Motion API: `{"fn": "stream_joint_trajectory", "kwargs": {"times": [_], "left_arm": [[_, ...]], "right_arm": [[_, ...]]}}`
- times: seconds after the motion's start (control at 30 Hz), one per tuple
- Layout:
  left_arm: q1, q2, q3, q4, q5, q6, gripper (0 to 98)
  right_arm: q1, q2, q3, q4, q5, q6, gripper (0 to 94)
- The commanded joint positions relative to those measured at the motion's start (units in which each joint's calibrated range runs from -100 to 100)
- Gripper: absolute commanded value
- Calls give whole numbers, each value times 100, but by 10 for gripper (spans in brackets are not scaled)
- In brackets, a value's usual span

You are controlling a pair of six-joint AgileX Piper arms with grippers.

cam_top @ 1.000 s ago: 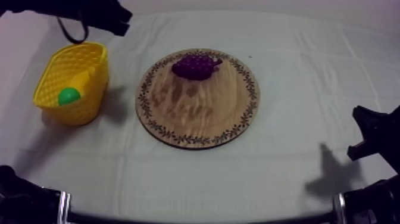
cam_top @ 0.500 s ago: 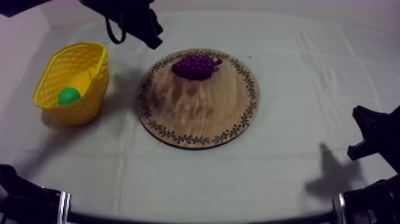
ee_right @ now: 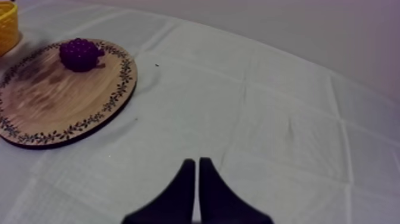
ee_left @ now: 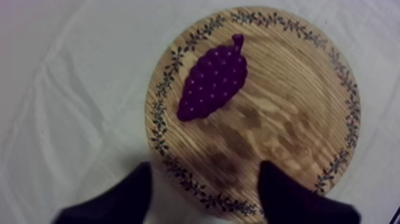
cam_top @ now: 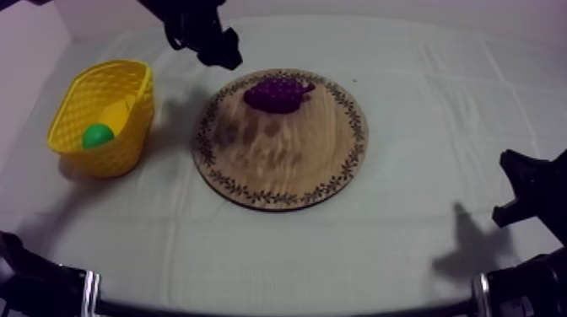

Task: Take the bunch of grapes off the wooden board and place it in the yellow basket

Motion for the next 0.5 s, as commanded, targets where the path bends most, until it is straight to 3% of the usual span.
{"fn": "stream_joint_trajectory", "kwargs": {"times": [0.0,0.27,0.47], "left_arm": [[-7,46,-150,29,324,-130,911],[-1,322,-247,167,477,-373,965],[67,713,-112,187,19,-482,964]], "right_arm": [[-2,-1,-3,1,0,-1,4],[-2,-1,-3,1,0,-1,4],[-2,-1,-3,1,0,-1,4]]}}
